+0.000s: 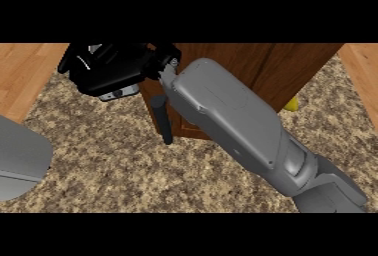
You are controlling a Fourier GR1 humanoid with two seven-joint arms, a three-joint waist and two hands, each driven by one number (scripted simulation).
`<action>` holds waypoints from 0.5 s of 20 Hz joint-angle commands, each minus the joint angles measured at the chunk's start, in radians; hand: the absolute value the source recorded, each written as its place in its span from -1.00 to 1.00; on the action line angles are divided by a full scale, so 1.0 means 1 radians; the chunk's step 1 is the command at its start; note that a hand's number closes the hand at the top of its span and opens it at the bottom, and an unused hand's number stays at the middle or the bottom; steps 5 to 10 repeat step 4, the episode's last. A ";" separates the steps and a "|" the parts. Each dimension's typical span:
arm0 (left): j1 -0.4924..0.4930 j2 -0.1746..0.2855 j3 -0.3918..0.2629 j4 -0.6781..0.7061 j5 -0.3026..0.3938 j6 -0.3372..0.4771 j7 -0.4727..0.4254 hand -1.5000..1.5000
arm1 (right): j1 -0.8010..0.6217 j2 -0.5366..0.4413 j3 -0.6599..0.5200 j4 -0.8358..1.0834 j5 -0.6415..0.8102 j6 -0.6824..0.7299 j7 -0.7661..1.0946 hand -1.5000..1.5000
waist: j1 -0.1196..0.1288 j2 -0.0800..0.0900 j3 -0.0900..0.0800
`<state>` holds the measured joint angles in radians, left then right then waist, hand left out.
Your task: Pick up the wine, place it into the cabinet and close the cabinet
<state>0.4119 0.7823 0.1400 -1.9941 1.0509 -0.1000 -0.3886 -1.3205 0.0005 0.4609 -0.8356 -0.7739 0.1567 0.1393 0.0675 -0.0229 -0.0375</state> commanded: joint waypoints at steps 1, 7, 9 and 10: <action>-0.006 -0.003 -0.022 -0.034 0.018 0.009 0.025 -1.00 | 0.061 -0.157 -0.083 0.149 0.031 -0.074 -0.047 1.00 | -0.050 0.057 0.037; -0.023 -0.002 -0.051 -0.044 0.016 0.024 0.045 -1.00 | 0.042 -0.160 -0.073 0.147 0.027 -0.067 -0.049 1.00 | -0.072 0.057 0.037; -0.023 -0.002 -0.051 -0.044 0.016 0.024 0.045 -1.00 | 0.042 -0.160 -0.073 0.147 0.027 -0.067 -0.049 1.00 | -0.072 0.057 0.037; -0.023 -0.002 -0.051 -0.044 0.016 0.024 0.045 -1.00 | 0.042 -0.160 -0.073 0.147 0.027 -0.067 -0.049 1.00 | -0.072 0.057 0.037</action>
